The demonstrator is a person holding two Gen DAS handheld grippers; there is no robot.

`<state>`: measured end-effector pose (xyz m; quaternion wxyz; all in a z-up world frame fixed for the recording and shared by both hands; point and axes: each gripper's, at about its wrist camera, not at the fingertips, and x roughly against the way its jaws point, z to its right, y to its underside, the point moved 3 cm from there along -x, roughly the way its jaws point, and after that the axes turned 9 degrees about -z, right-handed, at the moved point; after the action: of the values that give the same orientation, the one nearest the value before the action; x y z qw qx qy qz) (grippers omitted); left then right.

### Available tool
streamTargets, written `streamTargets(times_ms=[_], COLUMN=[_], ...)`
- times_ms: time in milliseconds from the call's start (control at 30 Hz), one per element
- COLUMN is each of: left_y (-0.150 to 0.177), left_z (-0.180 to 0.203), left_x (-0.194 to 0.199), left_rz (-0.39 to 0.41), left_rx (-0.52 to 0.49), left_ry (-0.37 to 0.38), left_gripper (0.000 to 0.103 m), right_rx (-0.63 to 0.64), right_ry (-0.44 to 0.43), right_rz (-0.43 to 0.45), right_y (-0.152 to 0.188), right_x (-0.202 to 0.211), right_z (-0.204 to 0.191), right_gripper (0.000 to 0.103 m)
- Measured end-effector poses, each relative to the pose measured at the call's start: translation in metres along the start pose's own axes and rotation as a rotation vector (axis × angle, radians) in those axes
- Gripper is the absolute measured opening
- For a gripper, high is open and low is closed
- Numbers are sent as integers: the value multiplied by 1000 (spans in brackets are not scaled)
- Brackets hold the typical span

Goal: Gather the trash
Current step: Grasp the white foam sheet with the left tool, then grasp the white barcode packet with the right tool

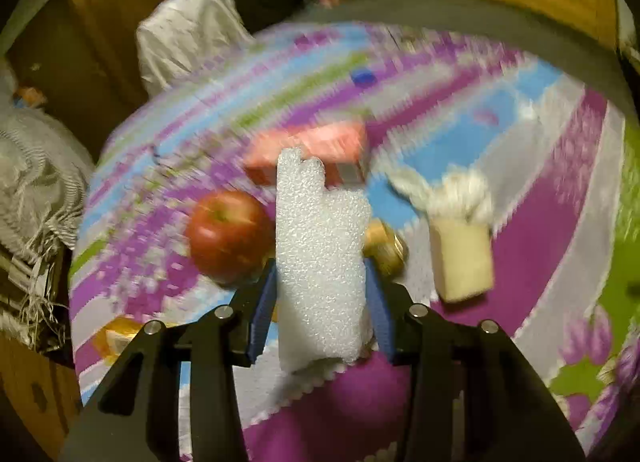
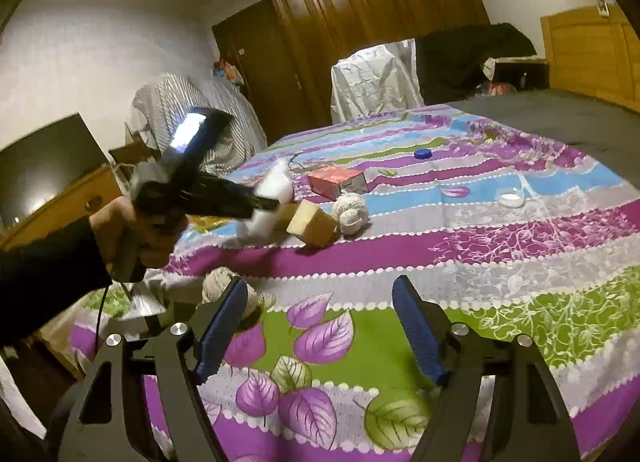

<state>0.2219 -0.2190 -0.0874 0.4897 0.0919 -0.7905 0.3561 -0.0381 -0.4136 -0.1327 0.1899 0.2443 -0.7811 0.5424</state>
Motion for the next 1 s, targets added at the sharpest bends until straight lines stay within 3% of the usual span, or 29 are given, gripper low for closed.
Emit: streamTargets(times_ms=[100, 167, 267, 367, 533, 600, 700, 767, 933, 1000], left_y=[2, 14, 43, 84, 171, 208, 245, 267, 294, 295], left_z=[-27, -47, -74, -93, -107, -108, -110, -110, -112, -117], left_x=[48, 90, 139, 170, 187, 180, 167, 151, 109, 100], left_rz=[103, 177, 224, 222, 108, 38, -38, -98, -210, -212], left_rx=[124, 191, 315, 414, 540, 603, 667, 700, 678, 689], left_ry=[39, 8, -35, -89, -150, -119, -68, -10, -7, 3], left_gripper=[41, 41, 41, 41, 41, 41, 41, 41, 42, 44], right_rx=[-23, -26, 6, 63, 220, 318, 488, 538, 568, 559], right_ry=[-24, -40, -50, -86, -256, -314, -339, -334, -310, -301], right_rz=[-16, -34, -43, -56, -171, -223, -337, -401, -628, -693], right_y=[0, 2, 4, 6, 4, -3, -18, -23, -22, -13], right_x=[-5, -5, -1, 2, -14, -25, -58, -79, -138, -155], right_z=[1, -4, -18, -44, -110, -140, -187, -204, -223, -224], right_gripper=[71, 69, 69, 69, 69, 69, 69, 69, 69, 69])
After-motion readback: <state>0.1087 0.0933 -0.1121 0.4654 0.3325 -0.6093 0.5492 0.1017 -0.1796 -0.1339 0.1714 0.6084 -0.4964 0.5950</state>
